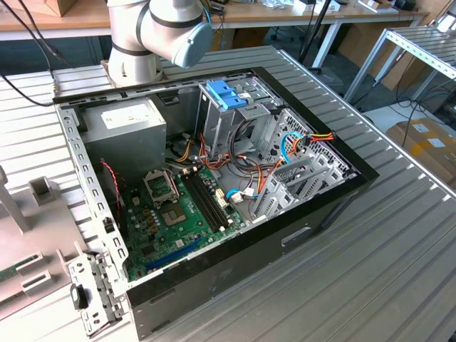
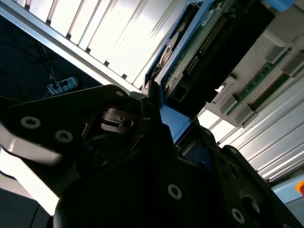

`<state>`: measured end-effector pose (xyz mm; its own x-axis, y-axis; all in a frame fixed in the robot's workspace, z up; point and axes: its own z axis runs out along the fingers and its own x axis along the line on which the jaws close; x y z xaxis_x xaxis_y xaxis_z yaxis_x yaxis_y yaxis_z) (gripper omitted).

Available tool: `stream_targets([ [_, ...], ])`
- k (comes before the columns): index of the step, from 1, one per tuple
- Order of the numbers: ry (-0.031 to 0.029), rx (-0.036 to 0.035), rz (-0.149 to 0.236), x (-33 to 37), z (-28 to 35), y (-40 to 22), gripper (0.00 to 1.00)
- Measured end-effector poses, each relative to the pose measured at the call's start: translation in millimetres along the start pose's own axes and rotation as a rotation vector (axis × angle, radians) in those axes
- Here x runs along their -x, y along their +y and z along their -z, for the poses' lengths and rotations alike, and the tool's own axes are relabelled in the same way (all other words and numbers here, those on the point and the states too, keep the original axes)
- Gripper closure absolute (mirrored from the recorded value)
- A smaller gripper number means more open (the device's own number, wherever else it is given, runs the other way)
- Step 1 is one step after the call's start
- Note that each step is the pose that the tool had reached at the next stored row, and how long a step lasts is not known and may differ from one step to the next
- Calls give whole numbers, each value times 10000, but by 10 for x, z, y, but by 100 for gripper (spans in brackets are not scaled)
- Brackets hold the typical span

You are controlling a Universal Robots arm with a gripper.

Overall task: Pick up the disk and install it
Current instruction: 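Pick up the disk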

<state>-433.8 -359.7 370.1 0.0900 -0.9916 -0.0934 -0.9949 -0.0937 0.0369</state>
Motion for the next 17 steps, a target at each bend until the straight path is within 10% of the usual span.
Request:
stream_targets([
  [17, -63, -6, 3, 13, 134, 5, 63],
])
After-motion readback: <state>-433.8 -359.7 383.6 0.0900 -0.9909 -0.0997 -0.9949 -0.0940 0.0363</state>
